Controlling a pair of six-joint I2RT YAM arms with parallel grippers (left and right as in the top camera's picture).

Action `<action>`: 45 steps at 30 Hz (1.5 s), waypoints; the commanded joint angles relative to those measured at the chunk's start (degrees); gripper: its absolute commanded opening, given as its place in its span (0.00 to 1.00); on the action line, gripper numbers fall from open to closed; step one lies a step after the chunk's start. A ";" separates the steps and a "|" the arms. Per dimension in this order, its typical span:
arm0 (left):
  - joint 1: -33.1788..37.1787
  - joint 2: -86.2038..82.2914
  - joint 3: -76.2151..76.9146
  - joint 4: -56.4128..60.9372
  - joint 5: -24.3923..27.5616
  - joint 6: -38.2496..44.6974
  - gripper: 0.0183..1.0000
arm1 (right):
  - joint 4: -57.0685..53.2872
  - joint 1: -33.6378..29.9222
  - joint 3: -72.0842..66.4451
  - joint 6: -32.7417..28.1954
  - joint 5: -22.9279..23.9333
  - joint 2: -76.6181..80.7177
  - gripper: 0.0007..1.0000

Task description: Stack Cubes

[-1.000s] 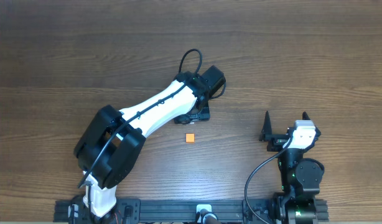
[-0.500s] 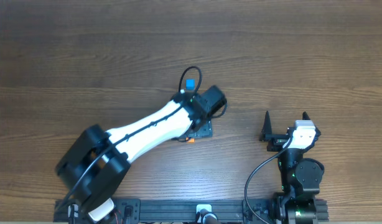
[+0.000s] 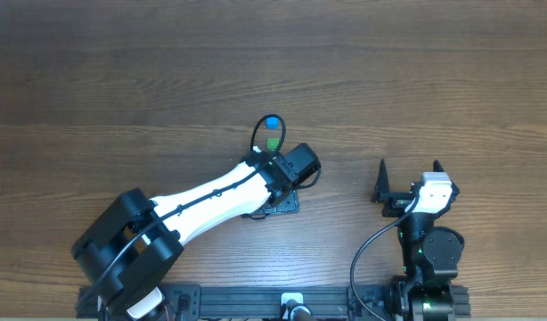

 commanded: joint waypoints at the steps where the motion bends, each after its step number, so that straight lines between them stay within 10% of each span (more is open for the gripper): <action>1: -0.02 0.31 -0.15 0.55 -0.68 0.22 0.73 | 0.07 0.37 -0.44 -0.24 -0.31 -0.44 0.99; 29: 0.15 2.86 -0.13 2.27 -0.70 -0.26 0.22 | 0.07 0.37 -0.44 -0.24 -0.31 -0.44 0.99; 45: 1.31 -1.55 20.35 -13.77 -7.76 1.86 0.10 | 0.07 0.37 -0.44 -0.24 -0.31 -0.44 0.99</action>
